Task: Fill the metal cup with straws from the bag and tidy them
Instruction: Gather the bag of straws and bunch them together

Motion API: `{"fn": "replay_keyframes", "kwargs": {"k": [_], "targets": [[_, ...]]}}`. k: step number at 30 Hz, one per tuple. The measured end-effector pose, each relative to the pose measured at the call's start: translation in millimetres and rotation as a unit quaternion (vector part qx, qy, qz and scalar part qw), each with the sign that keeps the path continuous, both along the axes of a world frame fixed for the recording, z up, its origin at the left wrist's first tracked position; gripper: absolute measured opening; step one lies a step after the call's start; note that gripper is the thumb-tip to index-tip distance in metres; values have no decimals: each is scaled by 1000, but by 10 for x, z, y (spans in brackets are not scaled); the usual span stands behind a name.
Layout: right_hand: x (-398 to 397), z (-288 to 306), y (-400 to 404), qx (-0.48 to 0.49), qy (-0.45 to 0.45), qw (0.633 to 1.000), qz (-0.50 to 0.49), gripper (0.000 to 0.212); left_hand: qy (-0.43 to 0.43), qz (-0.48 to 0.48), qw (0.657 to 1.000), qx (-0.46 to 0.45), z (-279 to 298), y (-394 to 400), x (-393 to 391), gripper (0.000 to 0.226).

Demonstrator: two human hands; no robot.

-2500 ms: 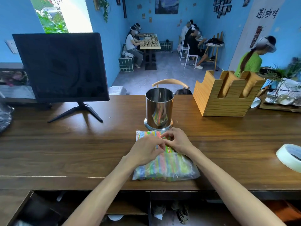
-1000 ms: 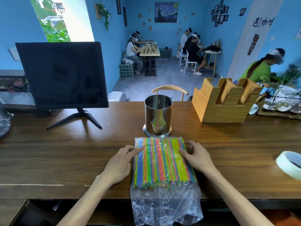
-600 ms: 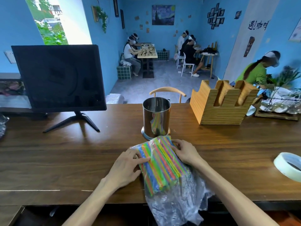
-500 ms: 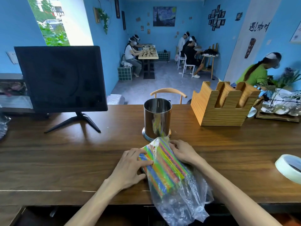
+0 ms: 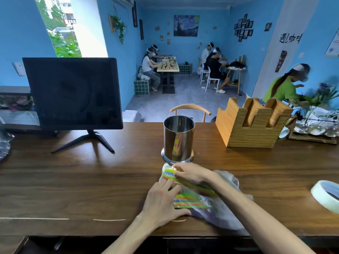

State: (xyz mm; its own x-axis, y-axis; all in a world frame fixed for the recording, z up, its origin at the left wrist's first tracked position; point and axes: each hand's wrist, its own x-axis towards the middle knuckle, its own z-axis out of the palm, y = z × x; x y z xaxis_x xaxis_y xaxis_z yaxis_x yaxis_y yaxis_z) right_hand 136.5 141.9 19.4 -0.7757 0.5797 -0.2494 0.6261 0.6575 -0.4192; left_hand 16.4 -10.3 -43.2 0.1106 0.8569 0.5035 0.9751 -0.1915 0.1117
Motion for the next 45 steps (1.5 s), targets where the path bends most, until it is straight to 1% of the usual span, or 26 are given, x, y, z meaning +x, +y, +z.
{"fn": "replay_keyframes", "kwargs": {"k": [3, 6, 8, 10, 11, 12, 13, 15, 16, 17, 18, 19, 20, 21, 22, 23, 25, 27, 29, 32, 33, 37, 39, 41, 43, 45], "targets": [[-98, 33, -63, -4, 7, 1000, 1, 45, 3, 55, 998, -27, 64, 20, 175, 64], [-135, 67, -87, 2, -9, 1000, 2, 43, -25, 124, 989, -78, 109, 39, 327, 65], [-103, 97, -105, 21, -21, 1000, 9, 44, -47, 146, 981, -122, 101, 49, 379, 71], [-10, 140, -157, 48, -3, 999, 12, 47, -44, 152, 976, -149, 110, 40, 380, 81], [53, 161, -194, 67, 21, 998, 9, 49, -45, 152, 977, -145, 141, 24, 364, 85], [130, 175, -235, 85, 55, 995, 0, 49, -51, 149, 980, -118, 186, 11, 334, 84], [222, 176, -280, 102, 100, 990, -20, 48, -58, 142, 986, -69, 232, 4, 297, 79], [433, 134, -373, 112, 221, 964, -93, 36, -67, 119, 991, 10, 337, 49, 186, 63], [548, 101, -441, 85, 284, 943, -152, 26, -71, 107, 992, 10, 406, 107, 112, 58], [667, 53, -515, 27, 341, 914, -216, 14, -72, 92, 993, -9, 477, 191, 38, 54], [781, -11, -597, -55, 389, 879, -272, 9, -70, 78, 993, -46, 530, 291, -26, 51], [881, -90, -683, -132, 414, 844, -314, 17, -65, 66, 992, -89, 556, 408, -79, 53], [971, -163, -781, -202, 413, 821, -340, 23, -58, 55, 988, -132, 573, 527, -117, 59], [1045, -229, -887, -256, 393, 809, -354, 25, -48, 47, 982, -175, 573, 635, -127, 67], [1101, -284, -985, -288, 363, 809, -363, 24, -36, 43, 976, -212, 554, 726, -116, 77], [1139, -334, -1063, -301, 326, 818, -365, 24, -27, 42, 969, -241, 526, 805, -93, 85], [1162, -433, -1157, -275, 247, 852, -370, 29, -25, 36, 958, -284, 460, 899, -35, 95], [1144, -471, -1182, -191, 172, 890, -377, 32, -41, 31, 951, -306, 388, 935, 12, 98], [1093, -438, -1173, -116, 129, 907, -385, 34, -62, 40, 947, -313, 324, 927, 43, 97], [1012, -419, -1126, -61, 142, 907, -391, 36, -75, 85, 950, -289, 271, 854, 68, 91], [998, -431, -1103, -48, 149, 907, -392, 40, -77, 101, 951, -282, 260, 815, 82, 87], [929, -492, -972, -29, 145, 901, -409, 79, -102, 157, 941, -282, 218, 637, 213, 80], [869, -479, -902, -27, 151, 895, -419, 90, -117, 185, 937, -274, 201, 585, 267, 78], [808, -436, -842, -39, 178, 886, -427, 100, -126, 206, 933, -267, 201, 569, 270, 78], [738, -395, -794, -51, 198, 876, -438, 110, -175, 209, 917, -292, 207, 583, 255, 79], [664, -378, -760, -55, 198, 871, -447, 115, -225, 203, 898, -319, 188, 600, 253, 80]]}}
